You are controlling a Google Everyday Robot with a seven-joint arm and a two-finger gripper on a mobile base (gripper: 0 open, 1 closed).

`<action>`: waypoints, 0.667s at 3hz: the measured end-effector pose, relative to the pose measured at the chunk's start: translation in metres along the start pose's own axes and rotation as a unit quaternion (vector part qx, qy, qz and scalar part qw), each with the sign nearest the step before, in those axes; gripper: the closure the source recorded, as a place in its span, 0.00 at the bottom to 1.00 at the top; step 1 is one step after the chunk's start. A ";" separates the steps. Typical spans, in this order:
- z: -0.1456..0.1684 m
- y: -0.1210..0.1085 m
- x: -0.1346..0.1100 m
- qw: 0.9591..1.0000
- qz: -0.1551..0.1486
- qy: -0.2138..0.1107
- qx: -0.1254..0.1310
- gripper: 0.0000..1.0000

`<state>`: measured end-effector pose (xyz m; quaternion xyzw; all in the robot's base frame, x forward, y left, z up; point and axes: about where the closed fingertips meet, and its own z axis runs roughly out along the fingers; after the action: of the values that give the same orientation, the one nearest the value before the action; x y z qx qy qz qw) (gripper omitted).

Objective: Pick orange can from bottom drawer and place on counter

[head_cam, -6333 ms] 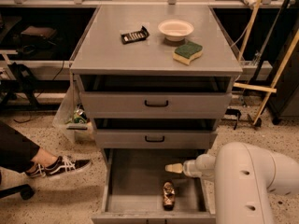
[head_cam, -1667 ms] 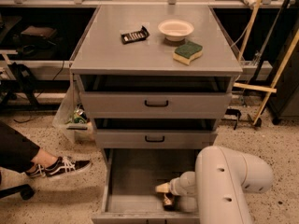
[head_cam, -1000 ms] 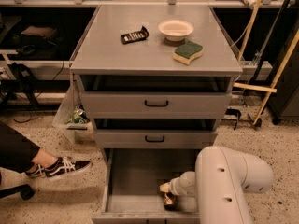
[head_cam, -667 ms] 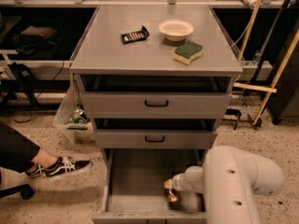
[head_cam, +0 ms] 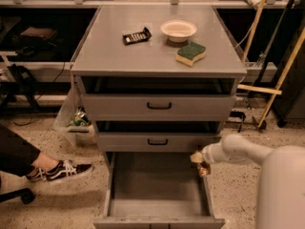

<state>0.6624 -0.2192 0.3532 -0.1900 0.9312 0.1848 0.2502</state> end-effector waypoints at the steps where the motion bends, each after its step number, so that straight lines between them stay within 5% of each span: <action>1: -0.094 0.027 0.021 0.999 -0.039 0.017 -0.029 1.00; 2: -0.148 0.029 0.009 0.998 -0.052 0.012 -0.018 1.00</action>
Offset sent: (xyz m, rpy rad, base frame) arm -0.0558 -0.0191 0.0603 0.0003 0.0084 0.0910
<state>0.5840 -0.2618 0.4749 -0.2451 0.9193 0.1863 0.2451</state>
